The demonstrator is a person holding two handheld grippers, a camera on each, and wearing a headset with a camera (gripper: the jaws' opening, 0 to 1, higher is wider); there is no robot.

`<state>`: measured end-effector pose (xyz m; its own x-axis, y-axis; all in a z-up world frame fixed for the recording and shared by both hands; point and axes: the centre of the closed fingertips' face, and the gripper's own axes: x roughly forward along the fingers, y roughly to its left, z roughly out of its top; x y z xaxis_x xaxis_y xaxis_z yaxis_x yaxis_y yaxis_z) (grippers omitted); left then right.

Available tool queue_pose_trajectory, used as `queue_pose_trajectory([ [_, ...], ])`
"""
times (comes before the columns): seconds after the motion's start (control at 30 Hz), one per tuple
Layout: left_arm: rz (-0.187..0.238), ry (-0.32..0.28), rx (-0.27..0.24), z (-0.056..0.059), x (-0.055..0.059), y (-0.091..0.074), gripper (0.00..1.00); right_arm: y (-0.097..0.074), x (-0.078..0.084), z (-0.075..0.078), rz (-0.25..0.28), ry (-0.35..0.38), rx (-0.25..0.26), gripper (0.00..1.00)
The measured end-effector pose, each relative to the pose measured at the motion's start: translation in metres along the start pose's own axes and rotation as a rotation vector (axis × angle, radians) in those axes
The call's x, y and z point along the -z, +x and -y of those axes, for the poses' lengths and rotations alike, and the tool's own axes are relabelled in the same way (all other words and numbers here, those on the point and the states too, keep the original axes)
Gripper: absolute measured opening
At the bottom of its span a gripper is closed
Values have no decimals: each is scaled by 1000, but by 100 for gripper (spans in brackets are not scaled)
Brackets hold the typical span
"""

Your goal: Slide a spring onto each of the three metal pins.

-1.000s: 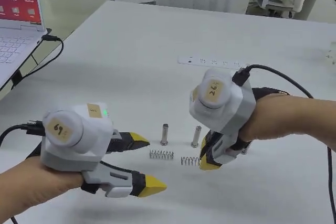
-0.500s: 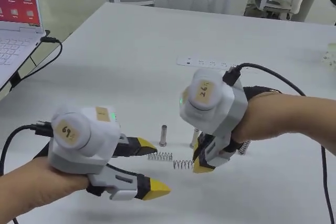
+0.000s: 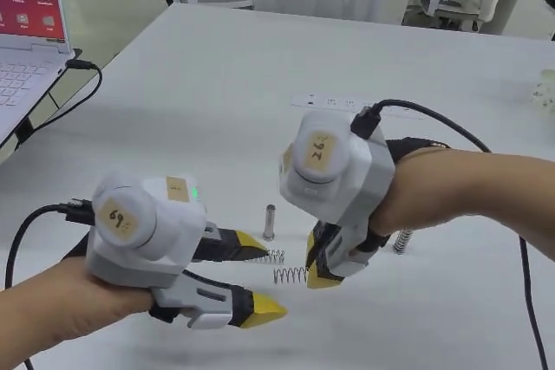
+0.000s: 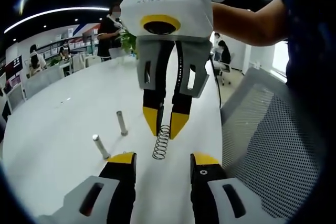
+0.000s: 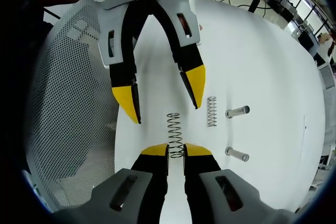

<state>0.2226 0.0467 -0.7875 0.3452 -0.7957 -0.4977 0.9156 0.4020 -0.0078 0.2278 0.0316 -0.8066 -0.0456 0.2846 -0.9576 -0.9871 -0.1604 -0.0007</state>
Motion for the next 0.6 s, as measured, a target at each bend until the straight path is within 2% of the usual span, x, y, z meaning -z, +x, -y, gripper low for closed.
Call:
queue_pose_trajectory([
  [0.6, -3, 30, 0, 0, 0, 1, 18, -1, -10, -5, 0, -33, -11, 8],
])
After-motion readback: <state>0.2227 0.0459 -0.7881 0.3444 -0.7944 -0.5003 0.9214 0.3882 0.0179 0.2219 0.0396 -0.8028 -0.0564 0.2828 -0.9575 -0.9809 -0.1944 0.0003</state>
